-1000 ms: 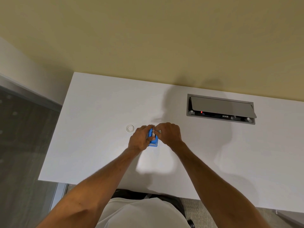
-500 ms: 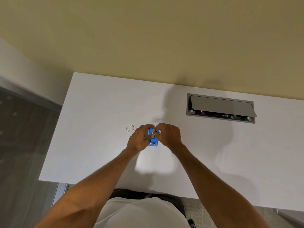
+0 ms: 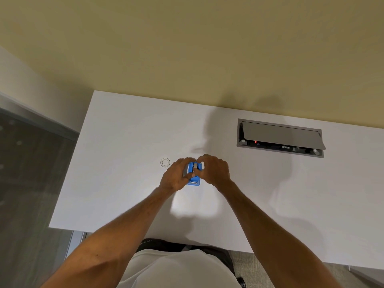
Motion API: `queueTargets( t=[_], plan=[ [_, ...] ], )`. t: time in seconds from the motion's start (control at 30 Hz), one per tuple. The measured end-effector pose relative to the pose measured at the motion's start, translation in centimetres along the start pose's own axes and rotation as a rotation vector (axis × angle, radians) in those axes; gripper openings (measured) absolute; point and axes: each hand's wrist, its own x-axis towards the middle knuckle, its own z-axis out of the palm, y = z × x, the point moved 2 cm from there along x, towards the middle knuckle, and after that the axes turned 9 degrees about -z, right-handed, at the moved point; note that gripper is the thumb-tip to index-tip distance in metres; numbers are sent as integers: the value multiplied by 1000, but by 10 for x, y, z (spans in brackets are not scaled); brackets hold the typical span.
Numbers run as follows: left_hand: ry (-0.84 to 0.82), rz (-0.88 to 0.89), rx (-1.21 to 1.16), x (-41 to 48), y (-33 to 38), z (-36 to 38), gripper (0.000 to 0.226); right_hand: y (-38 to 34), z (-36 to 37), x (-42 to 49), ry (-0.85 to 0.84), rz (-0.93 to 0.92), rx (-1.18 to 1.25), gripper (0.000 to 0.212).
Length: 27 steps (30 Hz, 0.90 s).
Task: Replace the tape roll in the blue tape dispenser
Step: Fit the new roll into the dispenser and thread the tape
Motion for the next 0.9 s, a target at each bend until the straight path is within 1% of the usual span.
queueTargets(
  t=[0.17,0.3,0.5,0.67,0.77,0.9],
  plan=[
    [3,2,7,1,4,1,49,-2,2,0,17,3,2,36],
    [9,20,35,2,3,-2,48,1,-1,6,-17,1,-60,41],
    [-2,33,85,3,2,-1,50,4,-5,10,-8,-22,-118,46],
    [8,4,53,3,1,1,47,5,-2,8,3,-30,-100,46],
    [22,-16,40,3,2,3,45,5,0,5,28,-66,-69,42],
    [7,-4,64,5,3,3,49,6,-1,4,19,-112,-36,40]
  ],
)
